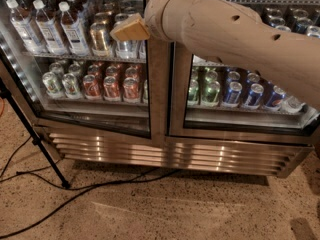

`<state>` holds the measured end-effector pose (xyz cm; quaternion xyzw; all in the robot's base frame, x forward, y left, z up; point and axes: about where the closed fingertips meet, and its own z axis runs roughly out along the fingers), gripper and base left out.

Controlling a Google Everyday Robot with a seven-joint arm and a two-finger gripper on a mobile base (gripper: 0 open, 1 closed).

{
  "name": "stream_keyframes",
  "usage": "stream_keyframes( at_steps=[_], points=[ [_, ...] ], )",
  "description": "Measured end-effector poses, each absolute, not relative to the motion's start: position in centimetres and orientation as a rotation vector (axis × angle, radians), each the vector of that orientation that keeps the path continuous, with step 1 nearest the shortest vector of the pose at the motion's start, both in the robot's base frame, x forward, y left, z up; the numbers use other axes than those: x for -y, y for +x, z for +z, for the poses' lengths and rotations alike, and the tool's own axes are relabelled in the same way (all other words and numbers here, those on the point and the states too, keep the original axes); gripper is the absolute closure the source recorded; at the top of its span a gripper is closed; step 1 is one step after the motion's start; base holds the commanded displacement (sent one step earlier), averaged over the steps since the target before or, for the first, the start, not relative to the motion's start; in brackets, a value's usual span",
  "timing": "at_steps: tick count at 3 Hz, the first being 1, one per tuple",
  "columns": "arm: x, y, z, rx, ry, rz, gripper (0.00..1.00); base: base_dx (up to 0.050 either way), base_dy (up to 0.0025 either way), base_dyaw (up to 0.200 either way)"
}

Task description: Open left fridge door

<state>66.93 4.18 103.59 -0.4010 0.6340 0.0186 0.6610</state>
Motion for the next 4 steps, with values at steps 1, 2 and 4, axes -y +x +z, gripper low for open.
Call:
stream_keyframes(
  at_steps=[1,2,4],
  points=[
    [-4.22,67.0,103.68,-1.426,-0.908,0.041,0.0,0.0,0.0,0.0],
    [-4.14,66.9,103.56,-1.426,-0.908,0.041,0.0,0.0,0.0,0.0],
    [-3.95,66.11,103.23,-1.442,-0.908,0.055,0.0,0.0,0.0,0.0]
  ],
)
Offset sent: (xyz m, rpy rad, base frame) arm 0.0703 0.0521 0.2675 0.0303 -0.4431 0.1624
